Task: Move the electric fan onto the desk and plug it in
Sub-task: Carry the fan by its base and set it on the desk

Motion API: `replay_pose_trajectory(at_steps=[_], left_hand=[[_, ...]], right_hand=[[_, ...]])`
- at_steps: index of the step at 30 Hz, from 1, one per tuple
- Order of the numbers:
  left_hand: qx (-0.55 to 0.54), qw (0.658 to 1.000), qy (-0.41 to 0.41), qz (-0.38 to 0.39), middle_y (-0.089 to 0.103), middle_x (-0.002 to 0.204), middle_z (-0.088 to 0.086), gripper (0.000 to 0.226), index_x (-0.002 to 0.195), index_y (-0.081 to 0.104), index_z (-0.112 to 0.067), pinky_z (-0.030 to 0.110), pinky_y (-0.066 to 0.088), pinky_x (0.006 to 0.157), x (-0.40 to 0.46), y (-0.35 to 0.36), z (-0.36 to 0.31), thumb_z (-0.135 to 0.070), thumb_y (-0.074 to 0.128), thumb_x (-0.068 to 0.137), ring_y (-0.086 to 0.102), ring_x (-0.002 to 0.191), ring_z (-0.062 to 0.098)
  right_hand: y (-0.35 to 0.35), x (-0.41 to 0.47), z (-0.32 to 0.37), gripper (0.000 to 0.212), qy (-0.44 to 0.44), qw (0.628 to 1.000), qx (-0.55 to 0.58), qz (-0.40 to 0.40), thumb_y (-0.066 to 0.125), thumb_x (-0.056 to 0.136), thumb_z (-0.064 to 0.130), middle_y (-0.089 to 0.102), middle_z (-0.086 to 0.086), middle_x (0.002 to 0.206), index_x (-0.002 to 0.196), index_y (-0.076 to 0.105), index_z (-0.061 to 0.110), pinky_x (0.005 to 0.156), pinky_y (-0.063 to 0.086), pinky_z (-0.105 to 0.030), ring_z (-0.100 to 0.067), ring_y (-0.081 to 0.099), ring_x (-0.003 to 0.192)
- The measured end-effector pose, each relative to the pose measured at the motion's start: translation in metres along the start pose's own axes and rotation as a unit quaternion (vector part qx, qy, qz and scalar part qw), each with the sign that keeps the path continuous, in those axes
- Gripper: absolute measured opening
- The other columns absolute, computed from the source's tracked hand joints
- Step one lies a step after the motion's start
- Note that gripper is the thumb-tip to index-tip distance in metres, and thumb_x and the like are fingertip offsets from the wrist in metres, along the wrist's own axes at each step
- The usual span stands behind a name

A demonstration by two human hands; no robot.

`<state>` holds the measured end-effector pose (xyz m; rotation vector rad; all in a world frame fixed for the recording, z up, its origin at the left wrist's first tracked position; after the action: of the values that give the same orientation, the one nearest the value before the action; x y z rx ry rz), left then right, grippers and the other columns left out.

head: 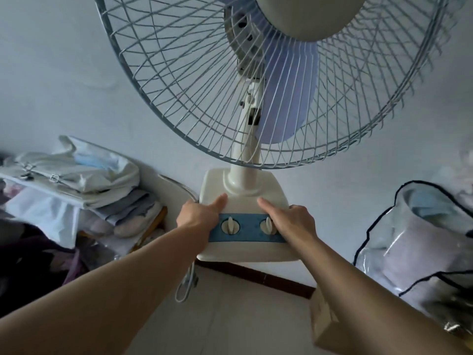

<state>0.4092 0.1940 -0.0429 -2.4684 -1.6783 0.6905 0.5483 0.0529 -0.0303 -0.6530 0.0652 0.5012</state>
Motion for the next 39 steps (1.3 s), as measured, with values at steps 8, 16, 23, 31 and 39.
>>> replay_pose_trajectory(at_steps=[8, 16, 23, 31, 39], left_hand=[[-0.010, 0.999, -0.003, -0.047, 0.064, 0.099, 0.012, 0.068, 0.113, 0.058, -0.001, 0.034, 0.051, 0.079, -0.059, -0.066, -0.076, -0.056, 0.067, 0.074, 0.062, 0.088, 0.030], [-0.065, 0.989, -0.037, -0.127, 0.068, 0.103, 0.014, 0.068, 0.111, 0.057, -0.005, 0.044, 0.055, 0.088, -0.108, -0.135, -0.081, -0.058, 0.069, 0.071, 0.066, 0.093, 0.032], [-0.095, 0.966, -0.041, -0.236, 0.066, 0.103, 0.013, 0.066, 0.110, 0.059, -0.004, 0.043, 0.054, 0.090, -0.153, -0.233, -0.062, -0.056, 0.070, 0.071, 0.066, 0.097, 0.033], [-0.136, 0.928, -0.072, -0.340, 0.068, 0.110, 0.016, 0.081, 0.113, 0.059, -0.003, 0.044, 0.054, 0.091, -0.207, -0.372, -0.004, -0.063, 0.073, 0.061, 0.066, 0.099, 0.034], [-0.155, 0.896, -0.106, -0.403, 0.069, 0.110, 0.017, 0.078, 0.110, 0.064, -0.001, 0.043, 0.053, 0.092, -0.285, -0.507, 0.068, -0.063, 0.071, 0.064, 0.066, 0.099, 0.035]], right_hand=[[-0.046, -0.043, 0.094, 0.080, -0.062, 0.997, -0.019, 0.033, 0.062, 0.067, 0.071, 0.063, -0.010, 0.110, 0.112, 0.061, 0.005, 0.051, 0.034, -0.026, -0.025, 0.055, 0.088], [-0.038, -0.094, 0.148, 0.084, -0.141, 0.984, -0.043, 0.096, 0.063, 0.066, 0.072, 0.064, -0.011, 0.114, 0.115, 0.060, 0.003, 0.052, 0.035, -0.027, -0.026, 0.058, 0.093], [0.019, -0.162, 0.195, 0.083, -0.208, 0.959, -0.068, 0.180, 0.061, 0.068, 0.072, 0.065, -0.013, 0.117, 0.113, 0.063, 0.002, 0.059, 0.039, -0.028, -0.027, 0.061, 0.103], [0.109, -0.280, 0.242, 0.078, -0.290, 0.912, -0.088, 0.276, 0.059, 0.072, 0.071, 0.068, -0.012, 0.108, 0.102, 0.064, 0.000, 0.076, 0.046, -0.030, -0.025, 0.062, 0.092], [0.192, -0.428, 0.264, 0.082, -0.325, 0.878, -0.068, 0.345, 0.065, 0.069, 0.067, 0.064, -0.013, 0.119, 0.118, 0.059, 0.001, 0.075, 0.039, -0.026, -0.028, 0.060, 0.108]])
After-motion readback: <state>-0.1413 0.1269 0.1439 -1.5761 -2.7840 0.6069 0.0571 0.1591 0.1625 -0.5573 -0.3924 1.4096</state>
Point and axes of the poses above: each hand's wrist, its own x-axis towards the middle knuckle, its own y-axis out of the palm, z = x × y, the point moved 4 cm from there along x, towards the middle knuckle
